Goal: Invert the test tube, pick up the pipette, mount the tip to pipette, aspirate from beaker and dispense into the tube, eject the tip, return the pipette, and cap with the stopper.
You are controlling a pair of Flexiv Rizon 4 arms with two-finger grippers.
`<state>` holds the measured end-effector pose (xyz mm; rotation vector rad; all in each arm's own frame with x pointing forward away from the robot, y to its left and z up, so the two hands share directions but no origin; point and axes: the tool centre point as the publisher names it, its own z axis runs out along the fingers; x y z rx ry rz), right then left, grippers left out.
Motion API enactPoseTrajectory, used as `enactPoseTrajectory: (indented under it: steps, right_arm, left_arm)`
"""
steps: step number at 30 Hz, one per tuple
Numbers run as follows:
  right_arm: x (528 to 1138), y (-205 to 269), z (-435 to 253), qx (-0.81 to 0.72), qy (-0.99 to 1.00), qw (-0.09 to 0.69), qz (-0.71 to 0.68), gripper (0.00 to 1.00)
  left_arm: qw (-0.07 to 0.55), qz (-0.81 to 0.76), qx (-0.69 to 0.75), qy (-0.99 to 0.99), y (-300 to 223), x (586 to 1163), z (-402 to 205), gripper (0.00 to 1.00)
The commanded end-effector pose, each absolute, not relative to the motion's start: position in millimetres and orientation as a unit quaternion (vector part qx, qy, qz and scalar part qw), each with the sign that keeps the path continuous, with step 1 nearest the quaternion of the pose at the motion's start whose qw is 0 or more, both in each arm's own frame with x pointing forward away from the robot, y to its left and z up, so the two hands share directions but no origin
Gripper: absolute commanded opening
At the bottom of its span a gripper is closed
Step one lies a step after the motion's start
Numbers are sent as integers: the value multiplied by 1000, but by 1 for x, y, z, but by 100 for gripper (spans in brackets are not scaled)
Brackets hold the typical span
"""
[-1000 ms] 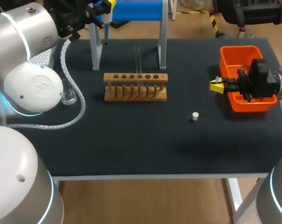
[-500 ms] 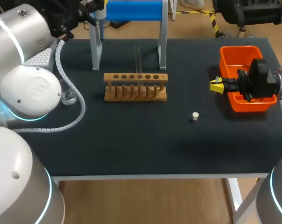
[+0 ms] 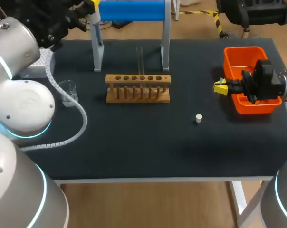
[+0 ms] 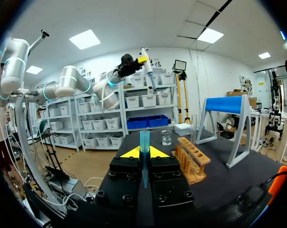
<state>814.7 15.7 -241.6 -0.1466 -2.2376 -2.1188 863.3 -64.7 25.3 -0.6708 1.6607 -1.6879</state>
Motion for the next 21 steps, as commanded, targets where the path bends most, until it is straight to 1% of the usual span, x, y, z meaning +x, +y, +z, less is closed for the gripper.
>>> enactPoseTrajectory:
  steps: [1,9,21]
  right_arm:
    - [814,15,-241,-48,-726,28,-686,0]
    - [814,15,-241,-48,-726,28,-686,0]
    - [814,15,-241,-48,-726,28,-686,0]
  left_arm:
    - [-105,-676,176,707,-66,858,25,0]
    - [-118,-680,195,697,-91,857,29,0]
    - [-169,-653,232,701,-105,845,27,0]
